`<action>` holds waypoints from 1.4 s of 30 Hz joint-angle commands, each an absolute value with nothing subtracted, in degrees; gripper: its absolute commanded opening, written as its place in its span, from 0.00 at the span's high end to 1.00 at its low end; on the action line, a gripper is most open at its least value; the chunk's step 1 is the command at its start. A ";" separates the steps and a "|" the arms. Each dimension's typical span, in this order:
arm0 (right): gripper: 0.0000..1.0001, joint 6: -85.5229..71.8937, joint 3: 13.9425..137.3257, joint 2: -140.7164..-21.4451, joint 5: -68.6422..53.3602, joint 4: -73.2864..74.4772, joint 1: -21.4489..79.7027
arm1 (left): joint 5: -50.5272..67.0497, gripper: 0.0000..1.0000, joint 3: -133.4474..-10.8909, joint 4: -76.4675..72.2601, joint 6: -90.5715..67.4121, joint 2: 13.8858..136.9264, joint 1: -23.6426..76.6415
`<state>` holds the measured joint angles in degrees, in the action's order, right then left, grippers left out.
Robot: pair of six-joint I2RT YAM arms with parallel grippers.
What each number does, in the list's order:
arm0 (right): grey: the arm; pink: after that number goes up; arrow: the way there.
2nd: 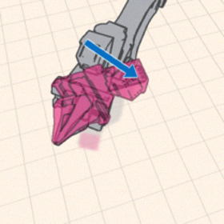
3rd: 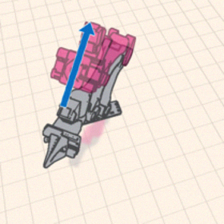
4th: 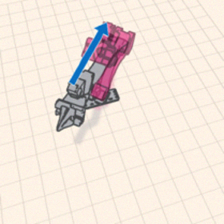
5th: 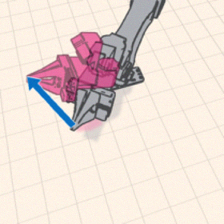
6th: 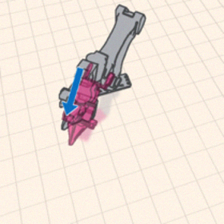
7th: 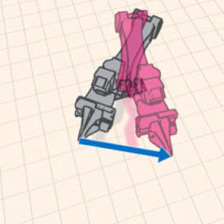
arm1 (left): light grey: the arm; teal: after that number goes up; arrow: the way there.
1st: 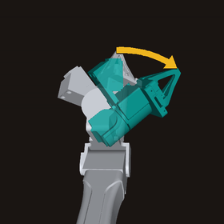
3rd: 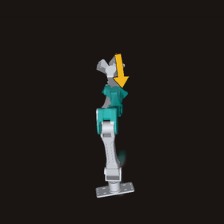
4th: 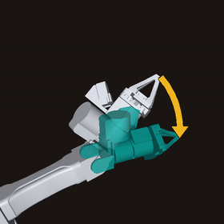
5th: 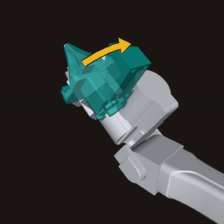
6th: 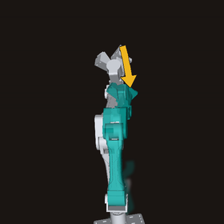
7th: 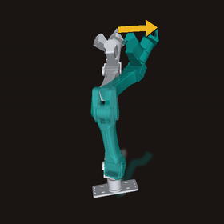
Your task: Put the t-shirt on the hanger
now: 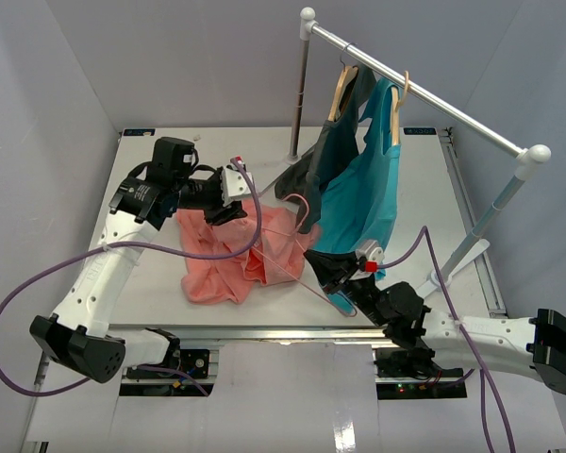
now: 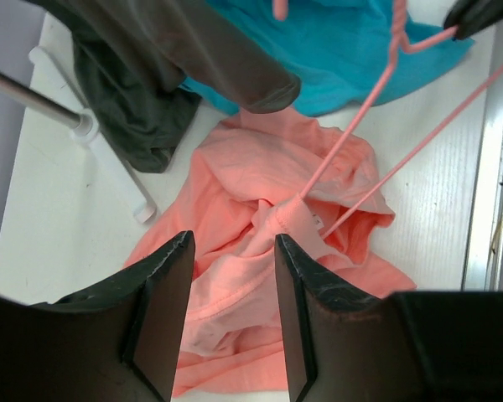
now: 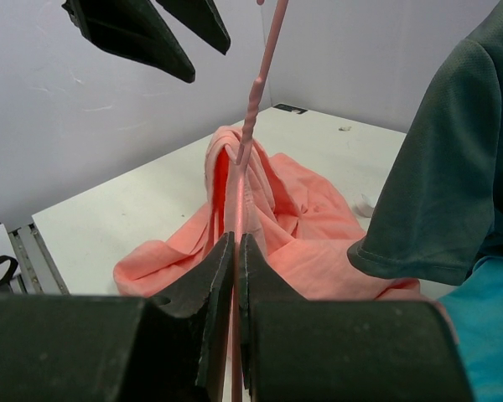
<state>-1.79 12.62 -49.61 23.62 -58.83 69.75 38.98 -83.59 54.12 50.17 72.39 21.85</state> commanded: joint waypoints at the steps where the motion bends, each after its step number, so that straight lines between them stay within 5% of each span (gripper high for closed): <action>1: 0.92 -1.65 12.30 -46.92 23.20 -64.08 69.43 | 44.36 0.46 -86.54 62.96 57.98 75.84 23.55; 16: 0.92 -1.85 11.43 -45.70 22.06 -63.45 69.08 | 31.73 0.47 -80.50 58.26 61.52 75.23 25.84; 27: 0.92 -1.98 11.90 -45.94 21.27 -62.33 68.87 | 36.06 0.48 -84.67 62.32 63.13 83.05 25.77; 29: 0.92 -1.85 12.04 -46.38 21.27 -62.40 68.58 | 39.22 0.55 -85.43 64.18 62.77 84.46 25.84; 31: 0.92 -1.85 12.34 -46.92 21.15 -62.40 68.22 | 43.30 0.75 -86.54 66.88 62.16 87.24 26.36; 35: 0.92 -2.27 12.74 -47.54 21.27 -62.40 67.42 | 54.88 1.00 -90.65 70.78 61.30 89.36 26.53; 42: 0.92 -1.35 14.84 -46.44 20.95 -61.16 66.05 | 56.04 0.98 -91.73 72.25 59.04 88.59 28.12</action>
<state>-1.19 11.38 -46.52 23.86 -58.91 66.36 40.04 -89.73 70.59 61.74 92.40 25.24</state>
